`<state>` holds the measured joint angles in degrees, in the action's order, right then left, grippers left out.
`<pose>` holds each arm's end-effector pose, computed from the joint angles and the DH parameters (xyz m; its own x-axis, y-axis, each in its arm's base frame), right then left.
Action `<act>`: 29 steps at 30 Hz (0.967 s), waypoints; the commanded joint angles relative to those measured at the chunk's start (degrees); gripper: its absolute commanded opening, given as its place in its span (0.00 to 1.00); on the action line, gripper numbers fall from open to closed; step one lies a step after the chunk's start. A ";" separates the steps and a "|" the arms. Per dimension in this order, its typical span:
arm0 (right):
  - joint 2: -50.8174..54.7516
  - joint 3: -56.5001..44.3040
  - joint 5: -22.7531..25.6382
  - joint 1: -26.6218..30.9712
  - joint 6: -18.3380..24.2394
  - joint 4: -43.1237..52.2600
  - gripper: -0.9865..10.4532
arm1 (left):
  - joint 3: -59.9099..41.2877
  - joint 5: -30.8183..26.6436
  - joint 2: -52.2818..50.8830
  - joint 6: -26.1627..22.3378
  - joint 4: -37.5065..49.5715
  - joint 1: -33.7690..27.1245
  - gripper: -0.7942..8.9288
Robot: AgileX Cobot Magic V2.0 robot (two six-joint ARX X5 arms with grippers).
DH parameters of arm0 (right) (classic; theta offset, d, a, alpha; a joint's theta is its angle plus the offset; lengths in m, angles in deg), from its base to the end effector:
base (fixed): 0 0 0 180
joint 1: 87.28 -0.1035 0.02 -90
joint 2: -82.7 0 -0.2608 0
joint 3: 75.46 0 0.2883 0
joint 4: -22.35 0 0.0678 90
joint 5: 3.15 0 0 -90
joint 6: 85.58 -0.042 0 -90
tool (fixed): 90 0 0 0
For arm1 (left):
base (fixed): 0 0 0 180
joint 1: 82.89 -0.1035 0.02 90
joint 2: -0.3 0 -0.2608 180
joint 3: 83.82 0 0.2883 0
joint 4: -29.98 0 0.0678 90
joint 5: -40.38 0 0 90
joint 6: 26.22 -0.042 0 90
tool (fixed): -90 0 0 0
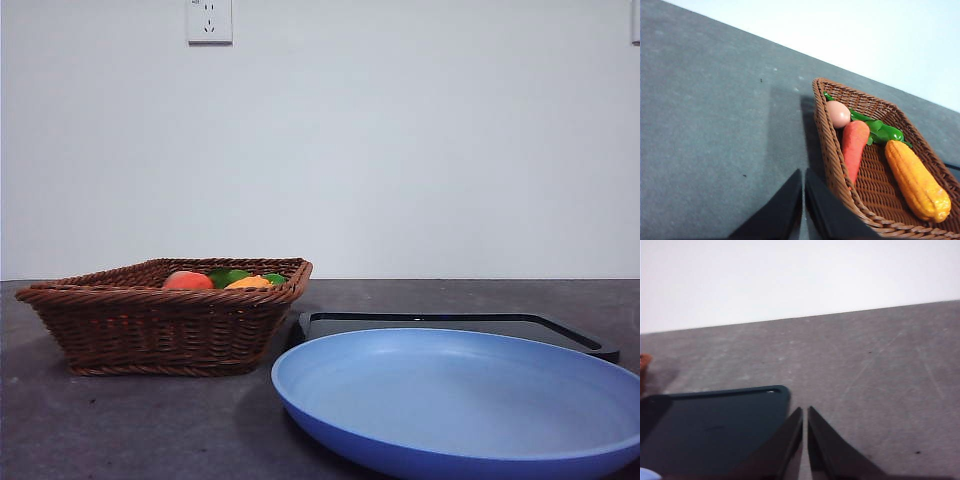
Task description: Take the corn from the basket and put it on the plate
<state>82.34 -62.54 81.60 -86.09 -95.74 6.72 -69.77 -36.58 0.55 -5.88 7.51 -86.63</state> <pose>0.1501 0.0007 0.1620 0.9961 0.0708 -0.0533 -0.0601 0.9816 0.1810 0.1470 0.0001 0.1570 0.9757 -0.1623 -0.1469 0.0968 0.9217 -0.3755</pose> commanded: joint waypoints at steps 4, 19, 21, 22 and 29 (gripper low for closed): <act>0.15 0.79 -1.38 0.07 -8.00 -0.04 0.09 | 2.67 0.68 -0.07 3.78 -2.01 -0.15 0.09; -2.56 12.92 -2.78 0.07 -9.35 -9.16 0.09 | 17.35 6.78 8.52 4.57 -6.93 -0.15 0.09; -4.31 15.06 -3.21 0.07 -9.35 -10.36 0.09 | 19.50 8.28 10.95 4.17 -7.26 -0.15 0.09; -5.42 16.26 -3.69 0.07 -9.33 -10.97 0.09 | 20.72 8.83 12.20 3.56 -7.93 -0.15 0.09; -15.28 25.55 -9.57 0.02 -6.64 -16.74 0.09 | 28.63 14.38 20.96 -4.00 -14.32 -0.13 0.09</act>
<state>68.00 -38.20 72.70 -86.09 -103.69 -9.92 -42.49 -22.87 20.95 -6.43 -6.98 -86.63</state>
